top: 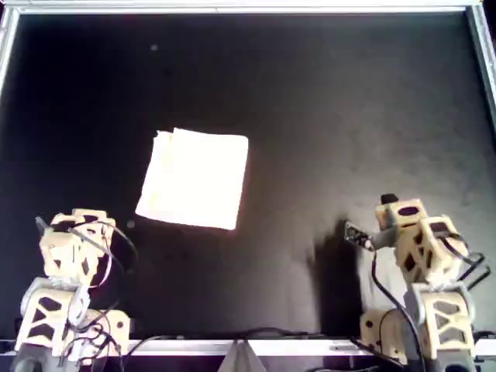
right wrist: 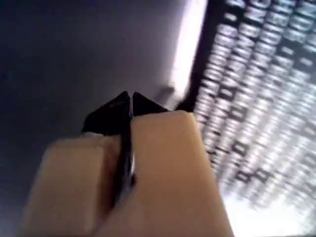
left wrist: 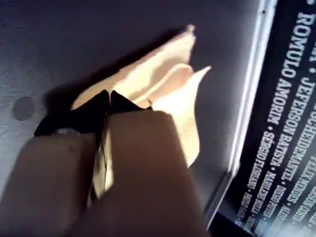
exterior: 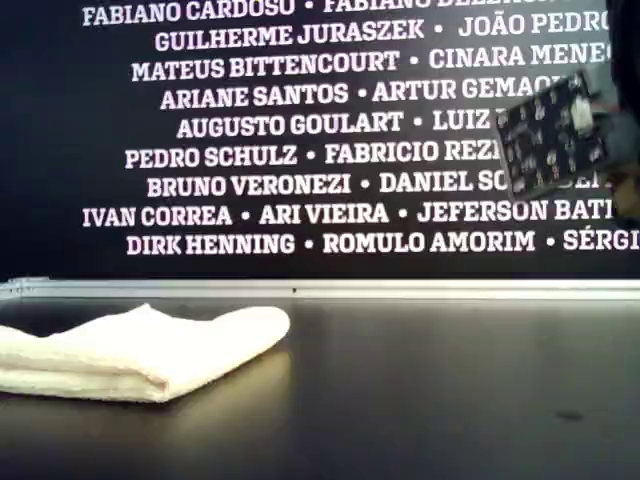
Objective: Fold a cloth
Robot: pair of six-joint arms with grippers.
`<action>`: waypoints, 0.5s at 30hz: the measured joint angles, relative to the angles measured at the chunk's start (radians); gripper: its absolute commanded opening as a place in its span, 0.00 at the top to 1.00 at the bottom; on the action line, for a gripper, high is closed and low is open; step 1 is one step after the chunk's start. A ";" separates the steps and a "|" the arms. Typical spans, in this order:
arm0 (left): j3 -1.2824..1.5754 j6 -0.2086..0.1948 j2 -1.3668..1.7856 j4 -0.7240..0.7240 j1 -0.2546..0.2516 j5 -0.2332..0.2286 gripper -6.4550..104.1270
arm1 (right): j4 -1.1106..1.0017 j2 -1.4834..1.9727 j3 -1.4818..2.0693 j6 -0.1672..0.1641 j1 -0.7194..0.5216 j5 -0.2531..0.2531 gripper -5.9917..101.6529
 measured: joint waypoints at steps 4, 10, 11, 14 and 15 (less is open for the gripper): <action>0.000 0.000 0.000 0.000 0.043 0.000 0.95 | -0.003 -0.002 0.012 0.000 -0.032 -0.006 0.95; 0.000 0.000 0.000 0.089 0.049 0.002 0.95 | -0.003 -0.002 0.012 0.012 -0.055 -0.011 0.95; 0.000 0.000 0.000 0.121 0.049 0.002 0.95 | -0.002 -0.002 0.012 0.012 -0.055 -0.011 0.95; 0.000 0.005 0.000 0.221 0.049 0.002 0.95 | 0.049 0.000 0.012 0.012 -0.055 -0.011 0.95; 0.000 0.005 0.000 0.249 0.049 0.002 0.95 | 0.091 0.000 0.012 0.012 -0.055 -0.011 0.94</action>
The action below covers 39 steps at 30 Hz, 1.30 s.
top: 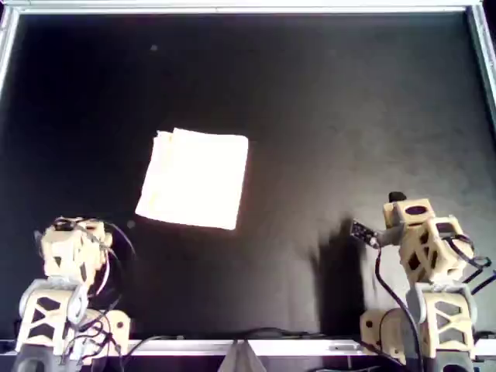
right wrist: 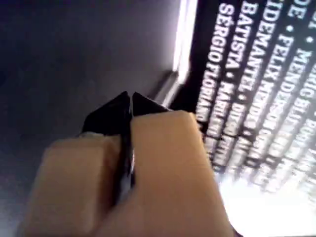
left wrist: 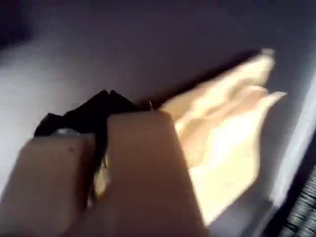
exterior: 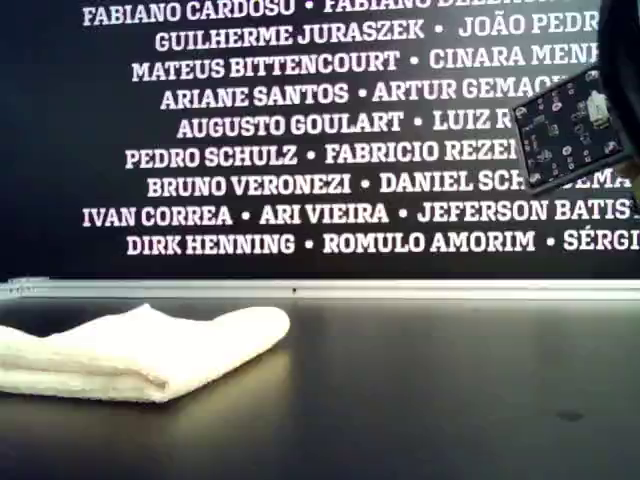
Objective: Fold a cloth
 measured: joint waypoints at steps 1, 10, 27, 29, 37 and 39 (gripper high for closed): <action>0.000 0.000 0.000 0.021 0.000 0.000 0.95 | 0.041 0.000 0.000 0.000 0.000 0.000 0.94; 0.000 0.000 0.000 0.044 0.005 0.000 0.95 | 0.256 0.000 0.000 0.000 0.000 0.000 0.94; 0.000 0.002 0.000 0.044 0.005 -0.009 0.95 | 0.258 0.000 0.000 0.000 0.006 0.003 0.94; 0.000 0.002 0.000 0.044 0.005 -0.009 0.95 | 0.259 0.000 0.000 0.000 0.006 0.003 0.94; 0.000 0.002 0.000 0.044 0.006 -0.009 0.95 | 0.259 0.000 0.000 0.000 0.006 0.003 0.94; 0.000 0.002 0.000 0.044 0.006 -0.009 0.95 | 0.259 0.000 0.000 0.000 0.006 0.003 0.94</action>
